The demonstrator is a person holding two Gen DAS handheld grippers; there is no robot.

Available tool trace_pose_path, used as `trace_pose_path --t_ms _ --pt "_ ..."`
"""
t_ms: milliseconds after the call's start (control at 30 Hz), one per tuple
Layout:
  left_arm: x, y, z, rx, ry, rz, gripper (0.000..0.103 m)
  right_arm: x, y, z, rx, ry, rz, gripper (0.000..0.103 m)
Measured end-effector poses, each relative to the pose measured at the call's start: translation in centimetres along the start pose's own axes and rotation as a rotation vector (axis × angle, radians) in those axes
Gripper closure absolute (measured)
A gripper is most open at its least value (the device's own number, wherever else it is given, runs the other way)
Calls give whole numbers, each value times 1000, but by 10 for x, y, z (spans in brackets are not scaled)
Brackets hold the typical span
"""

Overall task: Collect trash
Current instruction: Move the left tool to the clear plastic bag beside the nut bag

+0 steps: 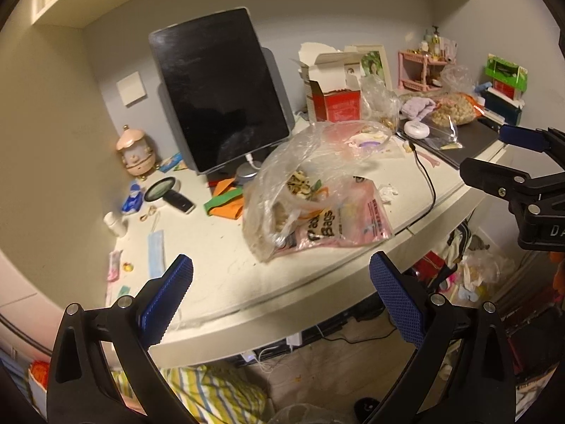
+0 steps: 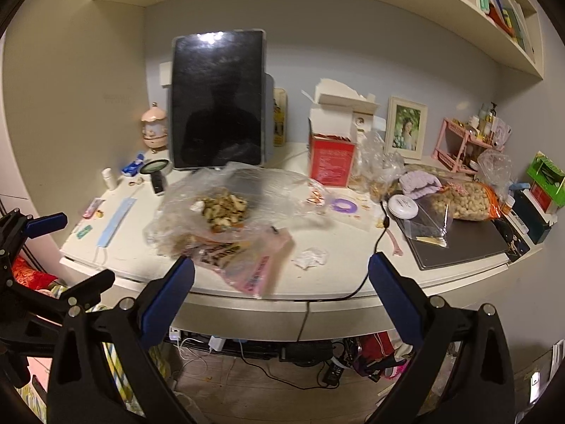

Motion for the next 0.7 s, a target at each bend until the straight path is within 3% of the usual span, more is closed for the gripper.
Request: trace_pose_path --t_ms 333,700 --pt "32 50 -27 -2 10 26 6 11 43 -37 20 6 51 7" --pt "58 107 -19 43 34 65 6 39 81 -36 74 -14 47 7"
Point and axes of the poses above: each gripper's, at about its wrist camera, not at the fingertips, and y roughly the way its jaws point, z to its left, x to its top, the point moved 2 cm from there along y, roughly the way its jaws point, and after that the axes turned 1 degree about y, right-handed, at the moved point
